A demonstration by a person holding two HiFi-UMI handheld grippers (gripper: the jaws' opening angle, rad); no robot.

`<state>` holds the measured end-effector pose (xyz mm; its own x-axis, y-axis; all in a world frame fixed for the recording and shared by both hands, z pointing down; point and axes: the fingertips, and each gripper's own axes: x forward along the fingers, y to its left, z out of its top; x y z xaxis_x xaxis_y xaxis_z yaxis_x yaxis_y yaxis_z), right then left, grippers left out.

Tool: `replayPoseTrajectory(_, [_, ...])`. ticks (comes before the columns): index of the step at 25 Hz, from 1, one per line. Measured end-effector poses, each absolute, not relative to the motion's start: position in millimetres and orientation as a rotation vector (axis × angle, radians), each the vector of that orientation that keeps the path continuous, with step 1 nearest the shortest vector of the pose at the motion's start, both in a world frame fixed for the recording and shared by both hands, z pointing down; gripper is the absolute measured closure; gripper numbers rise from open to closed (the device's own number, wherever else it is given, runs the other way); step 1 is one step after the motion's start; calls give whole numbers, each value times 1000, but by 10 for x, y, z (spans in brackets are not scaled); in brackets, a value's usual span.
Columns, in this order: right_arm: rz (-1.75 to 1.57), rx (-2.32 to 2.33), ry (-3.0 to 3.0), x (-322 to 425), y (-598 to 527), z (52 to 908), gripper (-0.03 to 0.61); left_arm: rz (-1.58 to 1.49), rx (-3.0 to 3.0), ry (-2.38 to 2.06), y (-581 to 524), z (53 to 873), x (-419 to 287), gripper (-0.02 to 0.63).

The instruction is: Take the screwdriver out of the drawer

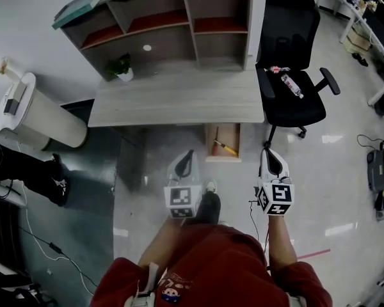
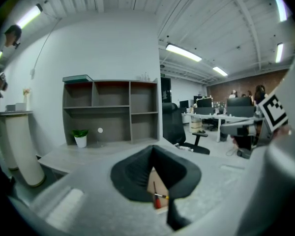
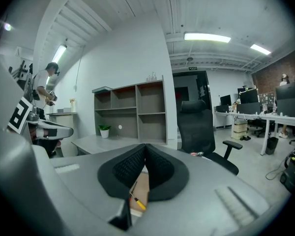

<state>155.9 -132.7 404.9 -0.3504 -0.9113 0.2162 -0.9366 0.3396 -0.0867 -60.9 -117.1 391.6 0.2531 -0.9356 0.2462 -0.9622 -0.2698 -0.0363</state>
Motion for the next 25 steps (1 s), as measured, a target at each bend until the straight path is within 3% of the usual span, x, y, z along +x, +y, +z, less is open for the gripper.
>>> replayPoseTrajectory(12, [341,1636,-2411,939,-2197,4307,578,396,2372,-1720,-2080,4221,-946,617])
replayPoseTrajectory(25, [400,1468,-2298,518,-2594,5156,575,536,2260,-1564,-2408,5033,-1105,617])
